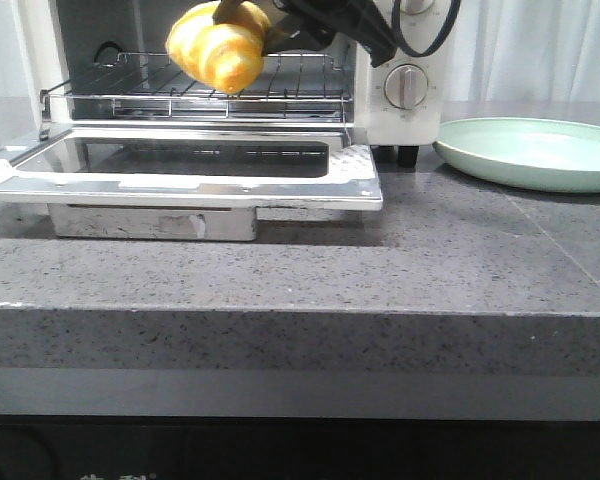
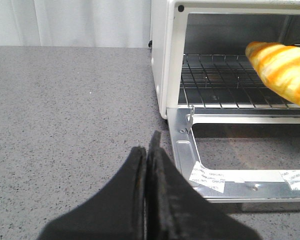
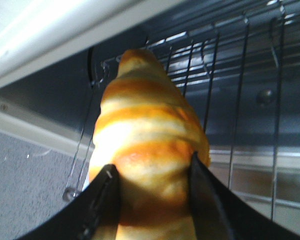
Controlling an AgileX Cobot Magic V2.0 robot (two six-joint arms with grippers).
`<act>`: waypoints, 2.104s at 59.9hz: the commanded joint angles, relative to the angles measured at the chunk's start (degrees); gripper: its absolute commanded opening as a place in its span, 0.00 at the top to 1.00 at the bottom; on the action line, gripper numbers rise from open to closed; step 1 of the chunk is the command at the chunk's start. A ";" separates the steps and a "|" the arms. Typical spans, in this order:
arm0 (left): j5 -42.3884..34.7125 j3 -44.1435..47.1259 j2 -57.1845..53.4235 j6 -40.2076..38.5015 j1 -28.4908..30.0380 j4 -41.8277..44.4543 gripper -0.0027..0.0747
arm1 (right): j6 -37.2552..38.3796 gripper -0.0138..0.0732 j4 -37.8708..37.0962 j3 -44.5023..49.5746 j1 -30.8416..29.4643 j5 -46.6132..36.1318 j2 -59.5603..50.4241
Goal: Put bread in oven
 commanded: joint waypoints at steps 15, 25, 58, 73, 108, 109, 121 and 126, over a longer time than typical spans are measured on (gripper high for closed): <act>-4.31 -1.73 0.26 -0.36 0.10 -0.26 0.99 | -0.86 0.79 0.93 -2.38 -0.06 -7.52 -1.35; -4.31 -1.73 0.26 -0.36 0.10 -0.26 0.99 | -0.86 0.63 0.93 -2.44 -0.06 -7.52 -0.62; -4.31 -1.65 0.26 -0.36 0.10 -0.26 0.99 | -0.86 0.27 0.93 -3.01 -0.06 -7.01 -1.39; -4.31 -1.65 0.26 -0.36 0.10 -0.26 0.99 | -0.86 0.27 0.93 0.70 -0.52 -6.42 -5.81; -4.31 -1.52 0.26 -0.36 0.10 -0.26 0.99 | -1.46 0.39 -15.85 7.43 -2.05 14.00 -21.98; -4.31 -1.52 0.26 -0.36 0.10 -0.26 0.99 | -1.46 0.42 -16.50 7.43 -2.32 15.06 -22.33; -4.31 -1.52 0.26 -0.36 0.10 -0.26 0.99 | -1.46 0.74 -21.61 7.43 -7.49 23.29 -26.98; -4.31 -1.52 0.26 -0.36 0.10 -0.26 0.99 | -1.46 0.87 -25.01 7.43 -11.06 27.11 -29.26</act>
